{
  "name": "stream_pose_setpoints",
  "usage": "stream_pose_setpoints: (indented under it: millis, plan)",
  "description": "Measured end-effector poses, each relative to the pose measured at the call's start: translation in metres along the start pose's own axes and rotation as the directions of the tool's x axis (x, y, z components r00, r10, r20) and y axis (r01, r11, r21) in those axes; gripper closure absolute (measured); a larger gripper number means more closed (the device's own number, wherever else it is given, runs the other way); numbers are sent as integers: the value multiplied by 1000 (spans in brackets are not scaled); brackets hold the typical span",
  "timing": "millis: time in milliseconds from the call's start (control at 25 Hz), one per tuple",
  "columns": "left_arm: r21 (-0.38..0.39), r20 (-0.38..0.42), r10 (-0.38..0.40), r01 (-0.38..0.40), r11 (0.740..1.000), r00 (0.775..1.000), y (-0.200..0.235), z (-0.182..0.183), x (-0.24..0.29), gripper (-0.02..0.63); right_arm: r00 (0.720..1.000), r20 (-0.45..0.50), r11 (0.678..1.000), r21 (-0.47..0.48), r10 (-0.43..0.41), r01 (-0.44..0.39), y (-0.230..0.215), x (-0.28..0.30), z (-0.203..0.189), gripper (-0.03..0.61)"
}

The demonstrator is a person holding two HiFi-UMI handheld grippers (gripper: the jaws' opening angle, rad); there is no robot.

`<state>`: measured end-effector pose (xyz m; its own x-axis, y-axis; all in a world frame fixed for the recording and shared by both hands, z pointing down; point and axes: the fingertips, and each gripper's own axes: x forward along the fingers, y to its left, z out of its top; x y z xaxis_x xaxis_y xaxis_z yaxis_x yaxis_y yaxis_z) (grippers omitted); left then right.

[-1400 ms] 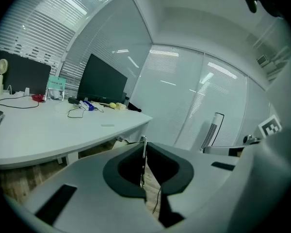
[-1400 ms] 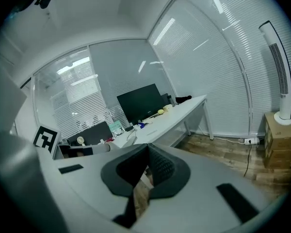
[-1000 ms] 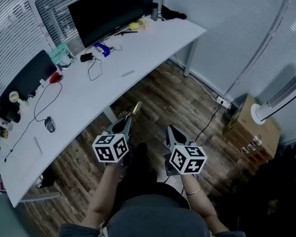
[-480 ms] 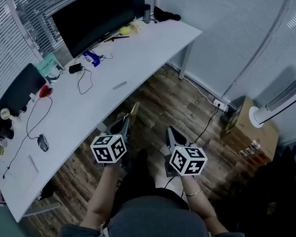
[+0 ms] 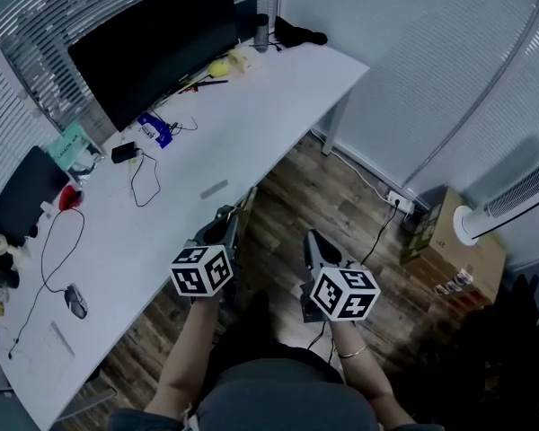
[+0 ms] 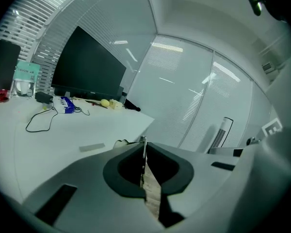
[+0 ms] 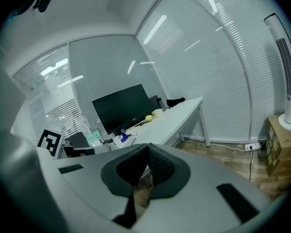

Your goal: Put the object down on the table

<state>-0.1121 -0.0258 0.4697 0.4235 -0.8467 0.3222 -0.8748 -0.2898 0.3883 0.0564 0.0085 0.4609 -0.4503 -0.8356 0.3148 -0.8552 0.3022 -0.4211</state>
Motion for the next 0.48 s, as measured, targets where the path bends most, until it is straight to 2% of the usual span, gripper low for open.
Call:
stream_pose_setpoints:
  millis: [480]
  plan:
    - [2,-34,-73,74,997,997,34,39,69,583,998,14,998,10,-64,64,-5,69,32,574]
